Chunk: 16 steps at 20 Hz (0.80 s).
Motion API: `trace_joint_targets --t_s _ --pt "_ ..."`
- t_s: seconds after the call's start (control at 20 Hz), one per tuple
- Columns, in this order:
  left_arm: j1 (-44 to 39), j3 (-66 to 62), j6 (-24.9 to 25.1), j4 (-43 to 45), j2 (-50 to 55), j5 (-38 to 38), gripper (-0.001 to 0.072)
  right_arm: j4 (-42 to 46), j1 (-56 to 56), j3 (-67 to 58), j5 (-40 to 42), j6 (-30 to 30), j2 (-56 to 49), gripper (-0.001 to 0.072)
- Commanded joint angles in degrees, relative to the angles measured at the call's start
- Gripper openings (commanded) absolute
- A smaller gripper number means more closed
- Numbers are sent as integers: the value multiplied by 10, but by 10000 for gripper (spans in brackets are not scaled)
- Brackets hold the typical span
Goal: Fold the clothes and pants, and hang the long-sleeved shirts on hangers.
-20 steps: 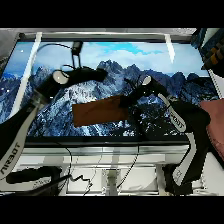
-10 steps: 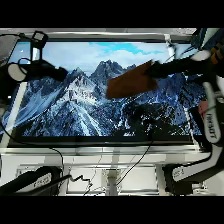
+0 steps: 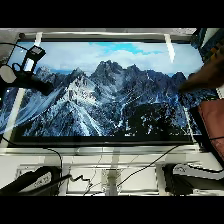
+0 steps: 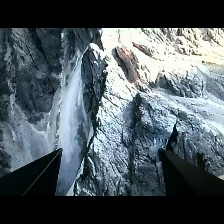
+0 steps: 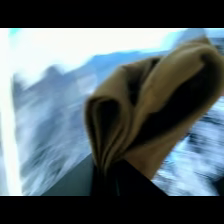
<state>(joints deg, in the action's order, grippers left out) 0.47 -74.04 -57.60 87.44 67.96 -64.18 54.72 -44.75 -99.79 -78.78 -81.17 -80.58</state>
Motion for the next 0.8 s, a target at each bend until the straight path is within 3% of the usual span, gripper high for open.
trace_joint_targets --t_s 0.0,0.2,0.4,0.45,0.55,0.6,0.65,0.75 --pt "1 0 0 10 -1 -12 687 110 -133 1 -25 -107 13 14" --pt "1 0 0 8 5 -12 687 238 -216 1 -101 -158 13 14" --pt "1 0 0 8 10 -12 687 322 -251 1 -151 -158 13 15" --pt "1 0 0 8 10 -12 687 324 -254 1 -165 -158 13 75" --pt "1 0 0 8 10 -12 687 334 -254 1 -183 -158 13 499" --pt "1 0 0 8 10 -12 687 334 -254 1 -183 -158 13 652" --pt "1 0 0 8 10 -12 687 337 -254 1 -180 -158 13 687" --pt "1 0 0 8 10 -12 688 338 -254 1 -170 -158 13 686"
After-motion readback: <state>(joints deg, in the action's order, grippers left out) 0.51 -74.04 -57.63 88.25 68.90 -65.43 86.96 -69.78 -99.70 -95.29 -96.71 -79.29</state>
